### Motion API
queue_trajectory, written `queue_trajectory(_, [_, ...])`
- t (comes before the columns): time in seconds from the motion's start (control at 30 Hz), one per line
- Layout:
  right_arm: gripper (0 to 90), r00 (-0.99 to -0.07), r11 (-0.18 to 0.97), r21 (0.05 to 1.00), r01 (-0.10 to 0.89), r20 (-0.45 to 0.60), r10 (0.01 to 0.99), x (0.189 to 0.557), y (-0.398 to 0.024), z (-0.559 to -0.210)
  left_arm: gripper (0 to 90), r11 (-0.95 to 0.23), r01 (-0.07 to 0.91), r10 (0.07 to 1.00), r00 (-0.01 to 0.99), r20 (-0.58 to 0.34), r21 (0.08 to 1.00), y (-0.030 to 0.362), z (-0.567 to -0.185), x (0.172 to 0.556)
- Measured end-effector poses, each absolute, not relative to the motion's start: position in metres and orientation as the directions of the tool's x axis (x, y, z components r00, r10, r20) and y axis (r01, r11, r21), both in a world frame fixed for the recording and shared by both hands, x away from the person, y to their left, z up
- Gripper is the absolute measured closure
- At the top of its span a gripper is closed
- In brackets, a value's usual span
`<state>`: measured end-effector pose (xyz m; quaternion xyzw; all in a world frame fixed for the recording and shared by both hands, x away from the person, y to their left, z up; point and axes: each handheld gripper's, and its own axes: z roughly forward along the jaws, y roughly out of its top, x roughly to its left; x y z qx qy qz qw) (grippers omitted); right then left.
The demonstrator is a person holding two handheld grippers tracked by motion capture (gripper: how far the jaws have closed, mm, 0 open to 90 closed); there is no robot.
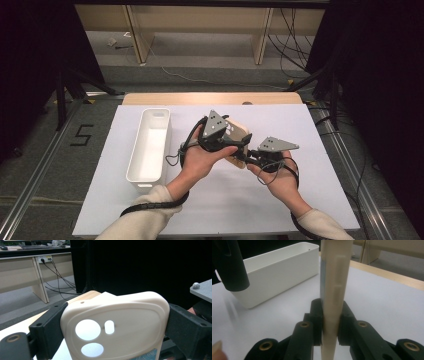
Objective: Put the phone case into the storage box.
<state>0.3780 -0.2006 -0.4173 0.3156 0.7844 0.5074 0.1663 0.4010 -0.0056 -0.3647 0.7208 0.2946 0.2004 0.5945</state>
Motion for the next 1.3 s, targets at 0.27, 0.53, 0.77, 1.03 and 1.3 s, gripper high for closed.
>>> queue_trajectory(0.27, [56.7,-0.743,0.271,0.906,0.326,0.068,0.666,0.381,-0.202,-0.419,10.2,-0.123,0.177,0.671,0.740,-0.050,0.977,-0.003,-0.362,0.403])
queue_trajectory(0.53, [15.4,-0.756,0.238,0.925,0.296,0.075,0.650,0.382,-0.207,-0.420,10.3,-0.112,0.169,0.687,0.725,-0.047,0.979,0.007,-0.356,0.406])
queue_trajectory(0.77, [7.3,-0.769,0.224,0.938,0.264,0.064,0.637,0.380,-0.214,-0.420,10.3,-0.102,0.168,0.703,0.710,-0.048,0.980,0.017,-0.352,0.408])
queue_trajectory(1.03, [3.9,-0.762,0.215,0.944,0.250,0.055,0.646,0.378,-0.224,-0.420,10.3,-0.103,0.161,0.714,0.699,-0.040,0.982,0.027,-0.348,0.409])
queue_trajectory(1.3, [2.6,-0.756,0.216,0.946,0.243,0.046,0.653,0.376,-0.233,-0.421,10.3,-0.102,0.159,0.724,0.688,-0.036,0.982,0.035,-0.346,0.410])
